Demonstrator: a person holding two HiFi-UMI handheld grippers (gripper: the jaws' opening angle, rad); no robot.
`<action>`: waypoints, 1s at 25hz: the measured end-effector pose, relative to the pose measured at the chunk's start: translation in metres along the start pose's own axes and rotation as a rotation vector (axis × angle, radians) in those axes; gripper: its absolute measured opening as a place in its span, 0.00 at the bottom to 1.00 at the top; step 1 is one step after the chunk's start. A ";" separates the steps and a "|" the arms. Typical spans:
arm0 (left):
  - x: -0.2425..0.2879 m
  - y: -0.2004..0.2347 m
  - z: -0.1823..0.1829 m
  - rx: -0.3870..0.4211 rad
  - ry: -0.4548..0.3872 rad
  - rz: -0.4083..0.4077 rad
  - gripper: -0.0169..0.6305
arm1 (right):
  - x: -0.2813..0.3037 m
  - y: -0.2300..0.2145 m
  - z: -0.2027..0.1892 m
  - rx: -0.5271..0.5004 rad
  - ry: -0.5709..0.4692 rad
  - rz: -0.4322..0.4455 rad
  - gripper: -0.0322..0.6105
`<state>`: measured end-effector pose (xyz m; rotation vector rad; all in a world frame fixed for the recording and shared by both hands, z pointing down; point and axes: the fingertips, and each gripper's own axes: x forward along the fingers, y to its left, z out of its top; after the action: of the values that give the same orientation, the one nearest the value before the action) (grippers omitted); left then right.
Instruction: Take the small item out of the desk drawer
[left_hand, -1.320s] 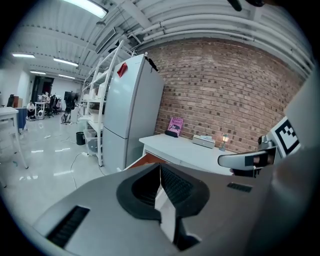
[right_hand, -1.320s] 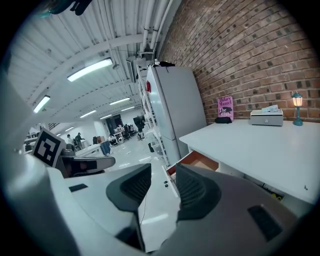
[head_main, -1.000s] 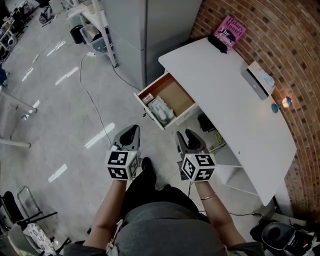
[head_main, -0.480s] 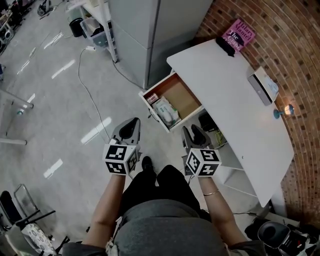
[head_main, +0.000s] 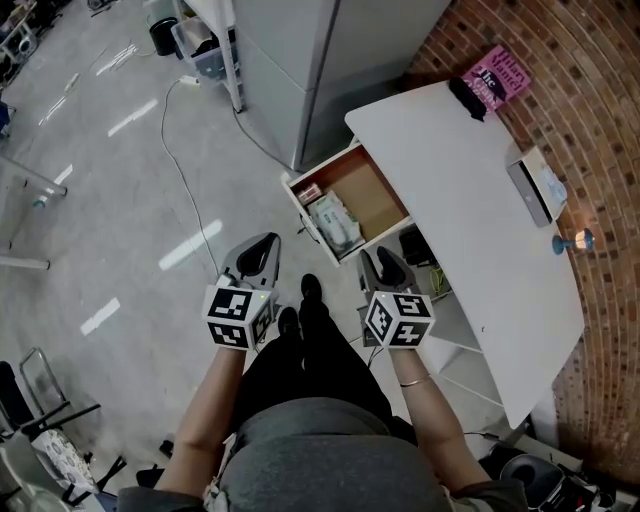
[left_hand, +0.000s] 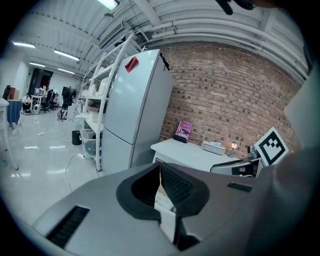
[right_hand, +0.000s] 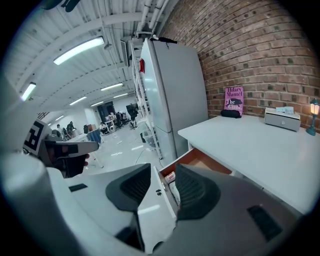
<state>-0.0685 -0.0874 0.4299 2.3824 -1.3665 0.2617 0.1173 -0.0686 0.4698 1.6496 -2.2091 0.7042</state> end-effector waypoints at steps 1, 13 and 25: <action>0.002 0.001 0.000 -0.001 0.004 0.005 0.06 | 0.005 -0.001 -0.001 -0.002 0.009 0.009 0.28; 0.022 0.025 -0.010 -0.061 0.056 0.111 0.06 | 0.071 -0.013 -0.021 -0.024 0.163 0.085 0.30; 0.036 0.050 -0.031 -0.144 0.110 0.216 0.06 | 0.138 -0.035 -0.063 -0.055 0.340 0.112 0.30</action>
<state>-0.0921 -0.1253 0.4823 2.0747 -1.5368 0.3360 0.1059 -0.1537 0.6002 1.2778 -2.0655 0.8731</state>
